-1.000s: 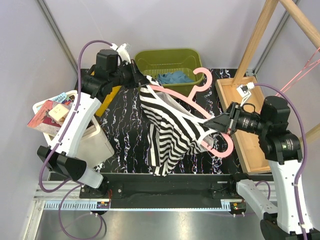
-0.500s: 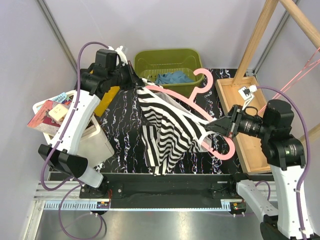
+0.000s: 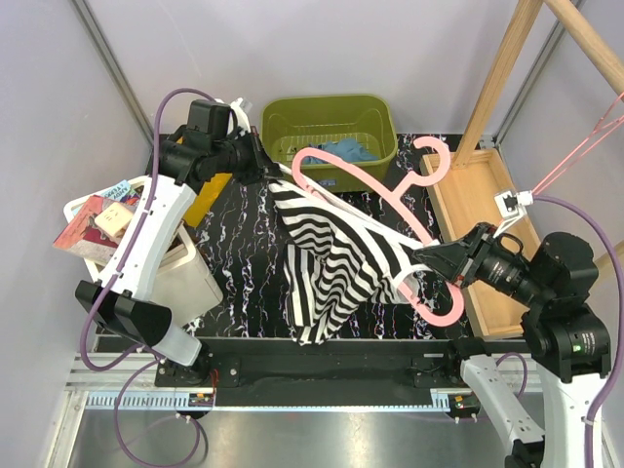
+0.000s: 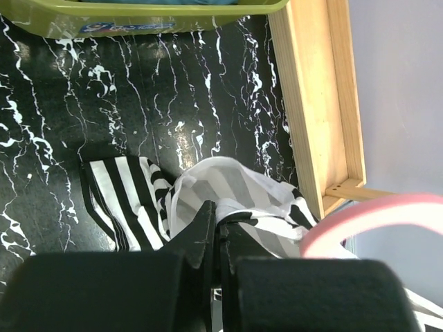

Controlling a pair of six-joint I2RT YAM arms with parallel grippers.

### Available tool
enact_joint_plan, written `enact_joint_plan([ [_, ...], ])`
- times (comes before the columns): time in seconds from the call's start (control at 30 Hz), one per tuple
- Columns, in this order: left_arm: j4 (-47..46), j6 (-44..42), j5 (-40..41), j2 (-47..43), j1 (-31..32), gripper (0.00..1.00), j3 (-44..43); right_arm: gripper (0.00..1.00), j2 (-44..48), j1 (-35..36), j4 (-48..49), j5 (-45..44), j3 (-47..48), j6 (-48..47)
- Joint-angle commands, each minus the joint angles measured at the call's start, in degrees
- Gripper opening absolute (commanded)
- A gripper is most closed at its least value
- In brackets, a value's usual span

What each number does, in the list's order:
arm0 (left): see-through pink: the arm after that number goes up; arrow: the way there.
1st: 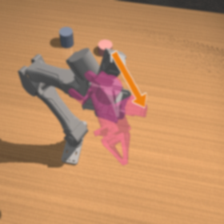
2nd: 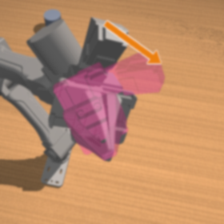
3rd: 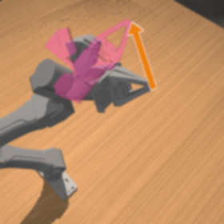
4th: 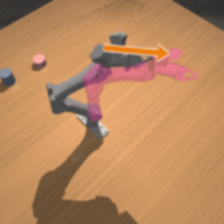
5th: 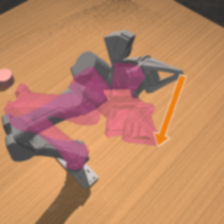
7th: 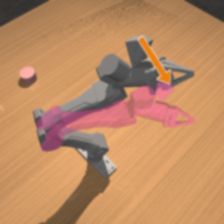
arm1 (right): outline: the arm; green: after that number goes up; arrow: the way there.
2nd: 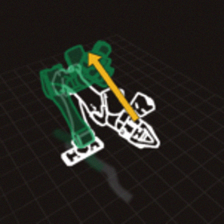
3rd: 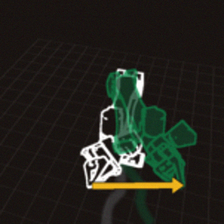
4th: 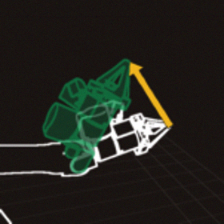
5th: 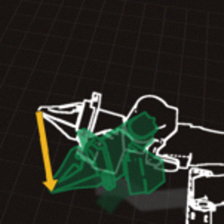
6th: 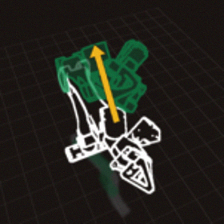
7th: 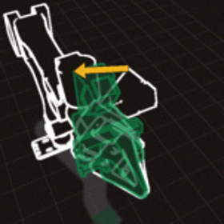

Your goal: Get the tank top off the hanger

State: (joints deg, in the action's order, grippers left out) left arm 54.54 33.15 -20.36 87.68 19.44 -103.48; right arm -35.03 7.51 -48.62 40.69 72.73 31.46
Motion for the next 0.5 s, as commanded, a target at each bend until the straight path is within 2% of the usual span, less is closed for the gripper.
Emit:
enact_joint_plan([
  [0.0,-3.0,-1.2,4.0,0.6,-2.2,0.0,-1.7,0.0,1.7,0.2,3.4,-6.1,-1.8,7.9],
  [0.1,-4.1,-2.1,3.8,0.4,-2.0,0.09,-2.3,0.0,-0.3,0.2,8.8,-6.8,-5.4,11.0],
  [0.27,-4.6,-4.7,6.6,0.7,-2.0,0.14,-6.3,0.0,-6.3,0.2,20.4,-12.0,-7.2,9.0],
  [0.37,-4.8,-3.5,5.8,1.4,-2.0,0.14,-7.1,0.0,-9.3,0.2,25.2,-14.0,-5.1,6.9],
  [0.47,-5.0,-2.4,2.8,2.4,-1.9,0.21,-6.8,0.0,-13.5,0.2,25.4,-12.6,0.9,3.3],
])
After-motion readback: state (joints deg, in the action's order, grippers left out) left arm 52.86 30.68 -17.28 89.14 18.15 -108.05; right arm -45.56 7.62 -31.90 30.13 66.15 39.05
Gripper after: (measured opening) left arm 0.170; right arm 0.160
